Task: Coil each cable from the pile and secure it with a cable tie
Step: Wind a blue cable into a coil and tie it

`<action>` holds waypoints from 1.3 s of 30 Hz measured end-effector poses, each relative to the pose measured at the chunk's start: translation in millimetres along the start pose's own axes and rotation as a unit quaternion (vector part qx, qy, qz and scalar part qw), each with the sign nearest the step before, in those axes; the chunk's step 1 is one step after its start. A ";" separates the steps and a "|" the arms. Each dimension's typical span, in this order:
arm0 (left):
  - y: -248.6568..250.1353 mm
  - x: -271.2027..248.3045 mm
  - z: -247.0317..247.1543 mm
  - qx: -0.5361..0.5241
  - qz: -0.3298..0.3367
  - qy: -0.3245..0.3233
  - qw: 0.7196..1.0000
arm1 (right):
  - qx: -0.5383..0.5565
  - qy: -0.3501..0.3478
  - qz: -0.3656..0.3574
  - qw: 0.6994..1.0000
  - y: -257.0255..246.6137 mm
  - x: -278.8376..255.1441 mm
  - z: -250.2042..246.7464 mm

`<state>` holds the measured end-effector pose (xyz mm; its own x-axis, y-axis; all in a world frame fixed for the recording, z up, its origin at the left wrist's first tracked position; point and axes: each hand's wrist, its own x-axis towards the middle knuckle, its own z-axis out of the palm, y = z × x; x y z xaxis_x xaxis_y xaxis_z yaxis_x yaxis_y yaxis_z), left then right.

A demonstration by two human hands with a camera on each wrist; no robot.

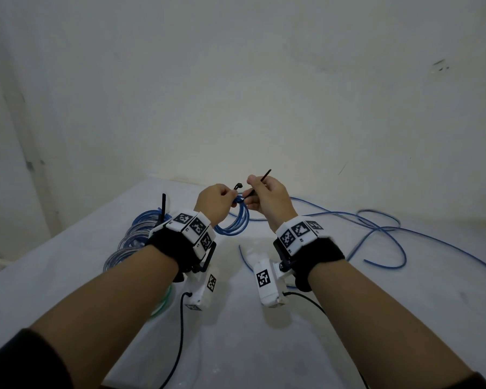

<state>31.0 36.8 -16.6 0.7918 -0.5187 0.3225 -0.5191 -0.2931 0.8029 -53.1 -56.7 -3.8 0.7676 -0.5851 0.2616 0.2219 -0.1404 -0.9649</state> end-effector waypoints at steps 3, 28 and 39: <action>-1.4 0.6 -0.6 -0.006 -0.001 0.005 1.000 | 0.044 -0.001 0.009 0.999 -2.3 -2.7 0.1; 1.4 -10.1 24.9 -0.017 0.009 -0.061 0.998 | 0.029 0.116 0.168 0.978 20.9 -2.4 -27.0; 6.2 -10.6 25.4 -0.015 -0.001 -0.042 0.999 | 0.014 0.112 0.146 0.983 16.1 -2.2 -27.0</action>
<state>11.3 20.1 -27.7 0.7626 -0.5835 0.2791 -0.5068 -0.2711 0.8183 -67.5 -79.3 -20.5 0.6505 -0.7584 -0.0411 0.0310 0.0805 -0.9963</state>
